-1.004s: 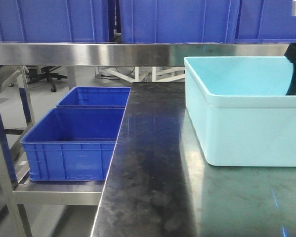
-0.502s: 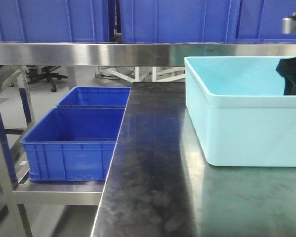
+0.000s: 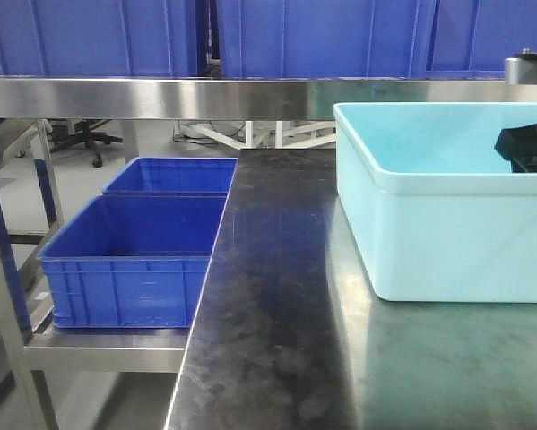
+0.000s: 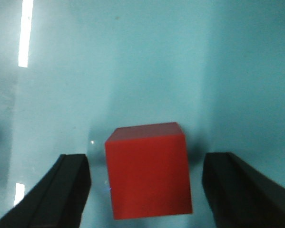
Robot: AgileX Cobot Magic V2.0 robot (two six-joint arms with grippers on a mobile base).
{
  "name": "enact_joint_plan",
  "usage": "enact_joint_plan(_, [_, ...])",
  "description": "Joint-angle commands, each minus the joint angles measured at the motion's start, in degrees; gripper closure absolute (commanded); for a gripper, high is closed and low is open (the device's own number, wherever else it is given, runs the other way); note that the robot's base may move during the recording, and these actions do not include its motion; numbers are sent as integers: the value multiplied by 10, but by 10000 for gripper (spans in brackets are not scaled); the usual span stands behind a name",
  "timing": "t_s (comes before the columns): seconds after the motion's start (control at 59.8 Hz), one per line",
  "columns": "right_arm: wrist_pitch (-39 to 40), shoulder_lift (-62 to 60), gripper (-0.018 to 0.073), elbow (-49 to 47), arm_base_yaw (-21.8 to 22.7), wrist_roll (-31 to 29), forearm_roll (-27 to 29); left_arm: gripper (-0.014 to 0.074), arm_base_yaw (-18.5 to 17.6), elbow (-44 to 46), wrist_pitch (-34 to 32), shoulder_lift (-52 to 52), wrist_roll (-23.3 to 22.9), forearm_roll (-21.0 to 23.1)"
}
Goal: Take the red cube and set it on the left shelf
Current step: 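Lower the open right gripper around the red cube and close it, then lift the red cube up out of the light-blue bin with the right gripper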
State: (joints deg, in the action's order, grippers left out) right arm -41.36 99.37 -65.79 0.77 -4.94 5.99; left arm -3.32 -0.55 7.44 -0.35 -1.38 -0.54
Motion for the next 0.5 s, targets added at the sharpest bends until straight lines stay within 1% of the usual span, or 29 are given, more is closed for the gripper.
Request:
enact_joint_plan(0.0, [25,-21,62,-18,-1,-4,-4,495,-4,-13,-50,-9,0,2])
enact_joint_plan(0.05, [29,-24,171,-20,-1,-4,-4,495,-4,-13,-50,-9,0,2])
enact_joint_plan(0.067, [31,-25,227,-21,-1,-4,-4,495,-4,-13,-50,-9,0,2])
enact_joint_plan(0.167, [29,-33,464,-30,-1,-4,-4,495,-4,-13,-50,-9,0,2])
enact_joint_plan(0.184, [27,-36,520,-32,-1,-4,-4,495,-4,-13,-50,-9,0,2])
enact_joint_plan(0.201, [26,-38,529,-34,-1,-4,-4,495,-4,-13,-50,-9,0,2])
enact_joint_plan(0.234, [24,-43,493,-38,-1,-4,-4,495,-4,-13,-50,-9,0,2])
enact_joint_plan(0.268, [23,-49,482,-44,-1,-4,-4,495,-4,-13,-50,-9,0,2])
enact_joint_plan(0.402, [15,-86,514,-65,-3,-4,9,495,-4,-13,-50,-9,0,2])
enact_joint_plan(0.485, [14,-114,513,-72,-7,-4,22,495,-4,-13,-50,-9,0,2])
